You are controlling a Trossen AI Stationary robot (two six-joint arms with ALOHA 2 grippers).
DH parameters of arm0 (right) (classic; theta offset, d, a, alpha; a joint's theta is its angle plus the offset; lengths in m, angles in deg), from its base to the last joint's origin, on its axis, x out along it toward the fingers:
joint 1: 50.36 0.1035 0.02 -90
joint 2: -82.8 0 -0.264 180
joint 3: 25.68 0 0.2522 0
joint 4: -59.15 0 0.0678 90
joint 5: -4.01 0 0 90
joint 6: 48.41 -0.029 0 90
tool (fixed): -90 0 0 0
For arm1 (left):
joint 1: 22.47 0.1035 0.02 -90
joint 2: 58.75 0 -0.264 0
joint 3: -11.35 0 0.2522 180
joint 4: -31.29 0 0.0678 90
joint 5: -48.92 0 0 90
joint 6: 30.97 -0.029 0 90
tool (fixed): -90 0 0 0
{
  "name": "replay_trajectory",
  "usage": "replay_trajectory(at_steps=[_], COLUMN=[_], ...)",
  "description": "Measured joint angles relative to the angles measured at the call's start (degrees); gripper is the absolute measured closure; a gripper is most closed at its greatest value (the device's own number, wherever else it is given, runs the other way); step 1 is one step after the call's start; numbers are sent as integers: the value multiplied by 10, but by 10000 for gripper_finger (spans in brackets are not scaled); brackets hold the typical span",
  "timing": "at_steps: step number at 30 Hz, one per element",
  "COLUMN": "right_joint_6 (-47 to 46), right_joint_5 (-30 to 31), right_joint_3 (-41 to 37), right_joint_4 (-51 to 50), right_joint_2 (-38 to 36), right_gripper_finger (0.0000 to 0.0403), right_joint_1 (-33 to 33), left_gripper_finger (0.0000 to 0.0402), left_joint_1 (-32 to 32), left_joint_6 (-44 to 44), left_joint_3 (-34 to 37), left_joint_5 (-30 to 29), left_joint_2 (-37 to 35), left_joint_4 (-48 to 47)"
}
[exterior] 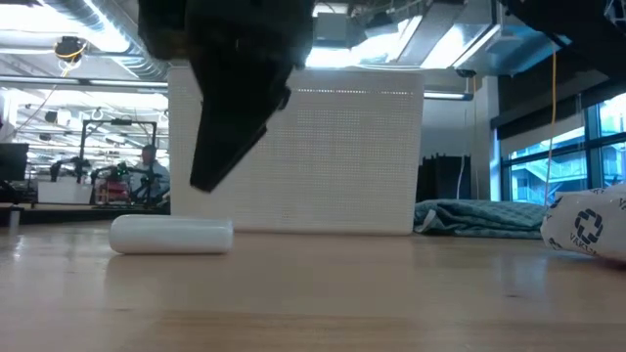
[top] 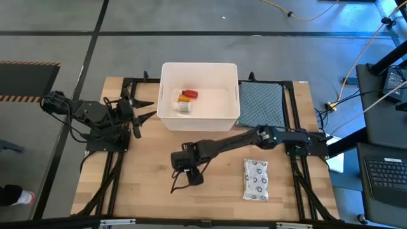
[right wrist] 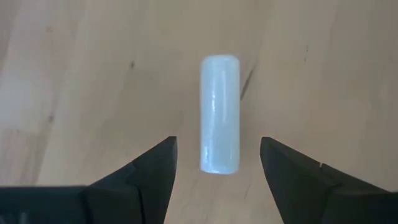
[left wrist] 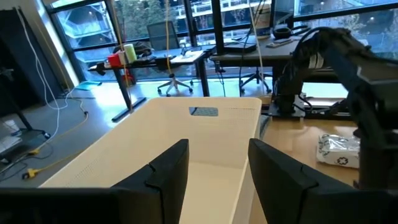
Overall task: Pick & place medical supplies in basket/bin
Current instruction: Put the rolled white gauze into the white bin
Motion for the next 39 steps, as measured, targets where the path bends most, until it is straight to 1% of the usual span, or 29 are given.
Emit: replay_trajectory(at_steps=[5, 8, 12, 16, 25, 27, 29, 35, 39], right_joint_6=[6, 8, 24, 26, 26, 29, 36, 37, 36], right_joint_5=[-17, -38, -40, -40, -40, -40, -40, -40, -40], right_joint_3=[0, 0, 0, 0, 0, 1, 19, 22, 22], right_joint_4=[0, 6, 9, 14, 14, 10, -11, -26, 20], right_joint_2=[22, 29, 39, 41, 44, 41, 40, -12, -67], right_gripper_finger=[171, 171, 179, 210, 312, 326, 334, 336, 336], right_joint_1=[-8, -12, -13, -13, -13, -14, -15, -30, -43], left_gripper_finger=[240, 240, 240, 240, 240, 240, 240, 240, 240], left_joint_1=[0, 0, 0, 0, 0, 0, 0, 0, 0], left_joint_6=[0, 0, 0, 0, 0, 0, 0, 0, 0], left_joint_3=[0, 0, 0, 0, 0, 0, 0, 0, 0], left_joint_5=[0, 0, 0, 0, 0, 0, 0, 0, 7], left_joint_2=[0, 0, 0, 0, 0, 0, 0, 0, 0], left_joint_4=[0, 0, -1, -6, -6, -6, -6, -10, -11])
